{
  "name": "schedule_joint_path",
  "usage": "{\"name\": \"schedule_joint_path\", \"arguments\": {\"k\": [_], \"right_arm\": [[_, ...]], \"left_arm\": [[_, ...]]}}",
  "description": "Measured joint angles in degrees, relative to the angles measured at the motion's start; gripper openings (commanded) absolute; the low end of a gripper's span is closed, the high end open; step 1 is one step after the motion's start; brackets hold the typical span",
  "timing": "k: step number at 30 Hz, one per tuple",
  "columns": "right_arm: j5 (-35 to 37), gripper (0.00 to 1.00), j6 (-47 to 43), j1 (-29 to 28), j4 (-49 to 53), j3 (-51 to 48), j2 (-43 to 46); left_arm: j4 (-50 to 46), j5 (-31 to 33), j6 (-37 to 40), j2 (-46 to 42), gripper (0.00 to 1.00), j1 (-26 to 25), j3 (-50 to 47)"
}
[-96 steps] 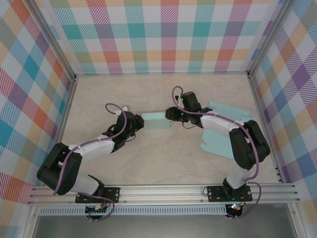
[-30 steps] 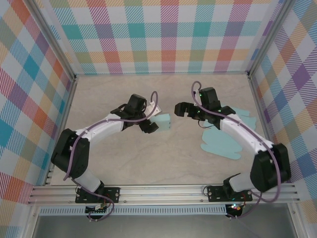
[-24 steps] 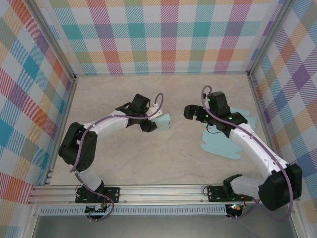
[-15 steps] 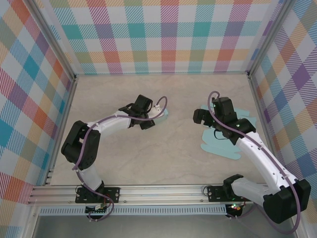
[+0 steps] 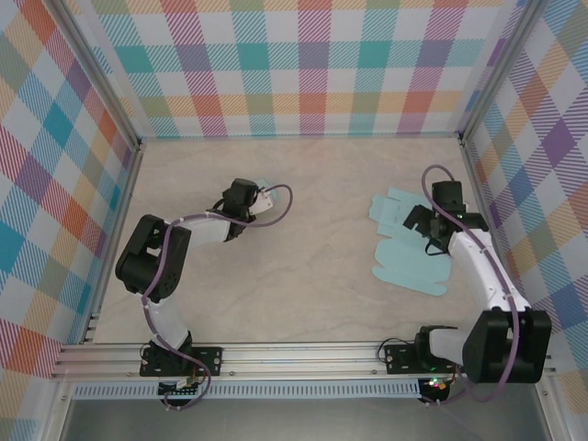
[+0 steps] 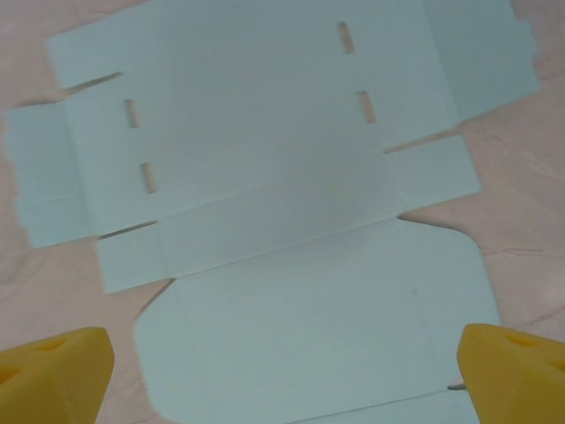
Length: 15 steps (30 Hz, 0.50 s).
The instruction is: Fold the paper box
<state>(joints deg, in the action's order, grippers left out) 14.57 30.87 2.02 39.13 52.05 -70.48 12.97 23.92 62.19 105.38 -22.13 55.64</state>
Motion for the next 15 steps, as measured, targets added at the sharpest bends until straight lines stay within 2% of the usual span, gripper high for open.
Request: {"name": "schedule_joint_path", "arguments": {"k": [4, 6, 10, 15], "right_arm": [[-0.72, 1.00, -0.09, 5.99, -0.76, -0.28, -4.37], [-0.15, 1.00, -0.26, 8.00, -0.87, -0.28, -6.32], [2.38, 1.00, -1.31, 11.65, -0.87, -0.17, -10.60], [4.00, 1.00, -2.14, 15.63, -0.92, 0.15, -13.62]], "left_arm": [[7.61, 1.01, 3.96, 2.29, 0.88, 1.22, -1.31], [9.57, 1.07, 4.66, 2.54, 1.00, 1.25, -1.73], [9.42, 0.61, 3.34, 0.04, 1.00, 1.22, -3.72], [-0.07, -1.11, -2.97, -8.37, 1.00, 1.22, -6.25]]}}
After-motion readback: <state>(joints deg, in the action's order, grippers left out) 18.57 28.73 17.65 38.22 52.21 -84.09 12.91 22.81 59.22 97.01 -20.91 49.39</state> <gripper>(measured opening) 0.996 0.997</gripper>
